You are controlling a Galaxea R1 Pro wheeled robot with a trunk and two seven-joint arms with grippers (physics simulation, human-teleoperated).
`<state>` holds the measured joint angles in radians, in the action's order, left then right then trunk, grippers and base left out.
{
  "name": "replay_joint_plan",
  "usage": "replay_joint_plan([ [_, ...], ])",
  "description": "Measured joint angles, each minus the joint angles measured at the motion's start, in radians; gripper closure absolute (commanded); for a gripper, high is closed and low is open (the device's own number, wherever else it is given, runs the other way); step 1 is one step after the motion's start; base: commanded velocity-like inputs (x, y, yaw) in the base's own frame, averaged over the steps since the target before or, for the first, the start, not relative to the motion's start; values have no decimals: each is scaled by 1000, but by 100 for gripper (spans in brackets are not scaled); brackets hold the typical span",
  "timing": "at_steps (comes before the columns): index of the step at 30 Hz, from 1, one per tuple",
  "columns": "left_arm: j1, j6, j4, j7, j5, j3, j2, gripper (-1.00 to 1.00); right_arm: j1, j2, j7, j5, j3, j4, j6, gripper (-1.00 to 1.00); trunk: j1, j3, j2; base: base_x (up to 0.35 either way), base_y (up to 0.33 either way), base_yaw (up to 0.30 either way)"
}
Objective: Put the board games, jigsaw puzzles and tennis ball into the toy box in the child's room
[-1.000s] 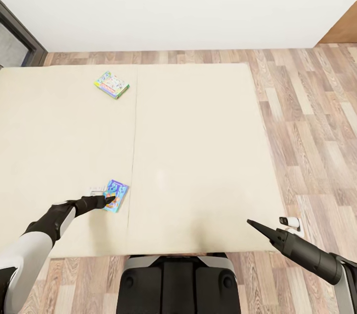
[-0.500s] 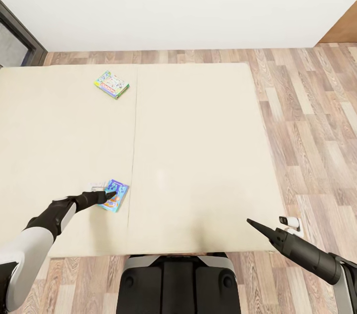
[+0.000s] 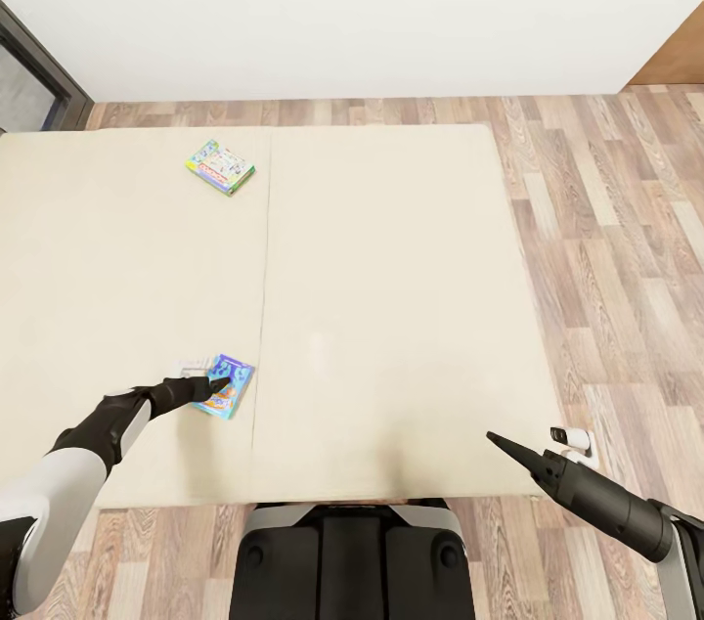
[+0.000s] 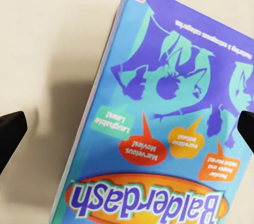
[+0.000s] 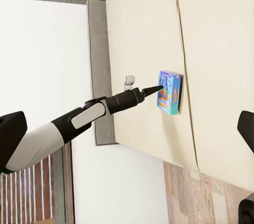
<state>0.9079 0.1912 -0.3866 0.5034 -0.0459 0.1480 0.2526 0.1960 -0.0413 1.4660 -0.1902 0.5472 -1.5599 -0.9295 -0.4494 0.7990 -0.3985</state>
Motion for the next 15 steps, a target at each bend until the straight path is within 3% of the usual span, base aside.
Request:
replay_joint_plan([
  [15, 0, 0, 0, 0, -1, -1, -2, -100, 0, -1, -1, 0, 0, 0, 0, -100, 0, 6, 0, 0, -32, 0],
])
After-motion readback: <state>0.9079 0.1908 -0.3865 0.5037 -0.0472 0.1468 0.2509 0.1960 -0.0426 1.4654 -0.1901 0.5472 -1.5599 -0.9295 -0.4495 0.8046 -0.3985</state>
